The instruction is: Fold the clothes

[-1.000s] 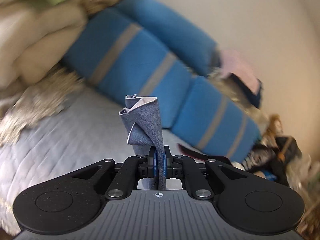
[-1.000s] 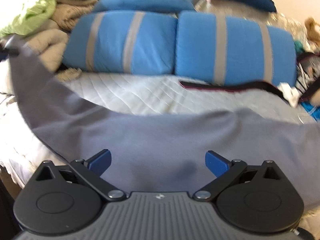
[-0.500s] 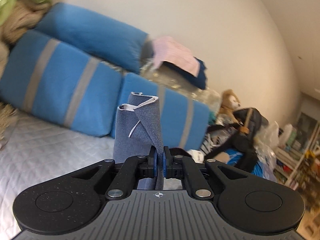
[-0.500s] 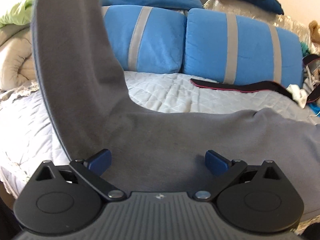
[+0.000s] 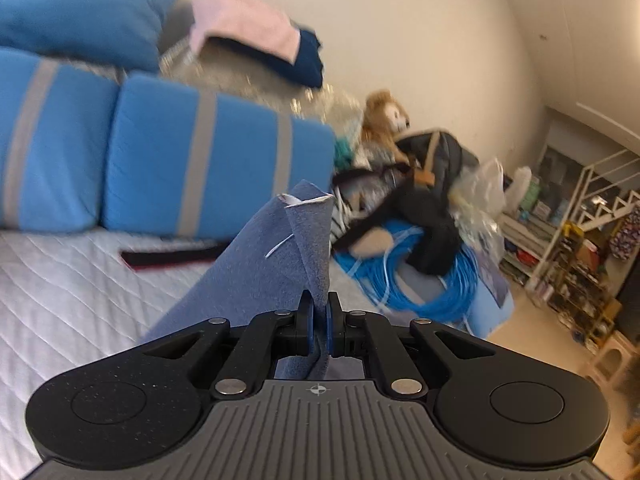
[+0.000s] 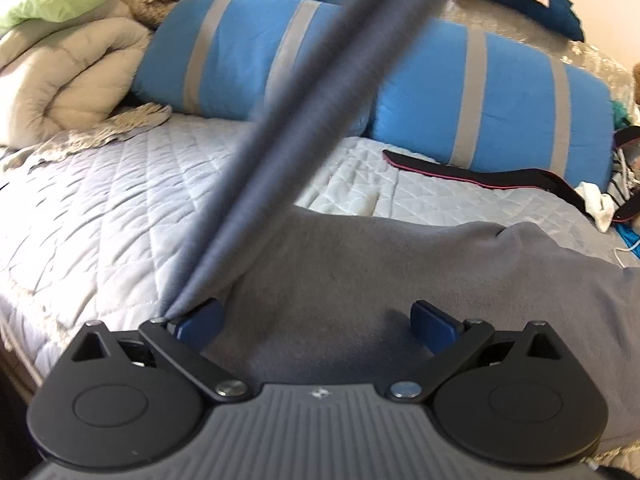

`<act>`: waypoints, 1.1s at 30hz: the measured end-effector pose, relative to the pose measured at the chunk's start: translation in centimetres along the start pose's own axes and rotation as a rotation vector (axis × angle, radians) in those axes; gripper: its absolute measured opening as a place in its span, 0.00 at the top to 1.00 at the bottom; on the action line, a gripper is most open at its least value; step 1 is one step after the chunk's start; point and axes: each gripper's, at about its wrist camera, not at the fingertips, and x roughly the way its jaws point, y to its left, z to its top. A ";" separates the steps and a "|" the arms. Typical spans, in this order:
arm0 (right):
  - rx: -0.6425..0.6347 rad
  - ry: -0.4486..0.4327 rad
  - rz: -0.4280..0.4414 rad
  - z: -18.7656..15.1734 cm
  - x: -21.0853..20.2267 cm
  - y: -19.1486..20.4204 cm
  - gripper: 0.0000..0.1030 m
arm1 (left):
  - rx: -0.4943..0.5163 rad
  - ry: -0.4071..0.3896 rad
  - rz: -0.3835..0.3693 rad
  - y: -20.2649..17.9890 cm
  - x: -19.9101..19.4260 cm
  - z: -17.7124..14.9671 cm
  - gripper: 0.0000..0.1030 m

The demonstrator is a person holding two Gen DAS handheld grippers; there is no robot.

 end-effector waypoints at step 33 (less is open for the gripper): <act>0.796 0.101 0.224 -1.8 -0.9 -26.5 0.03 | -0.261 0.172 0.082 13.2 -4.2 -9.3 0.18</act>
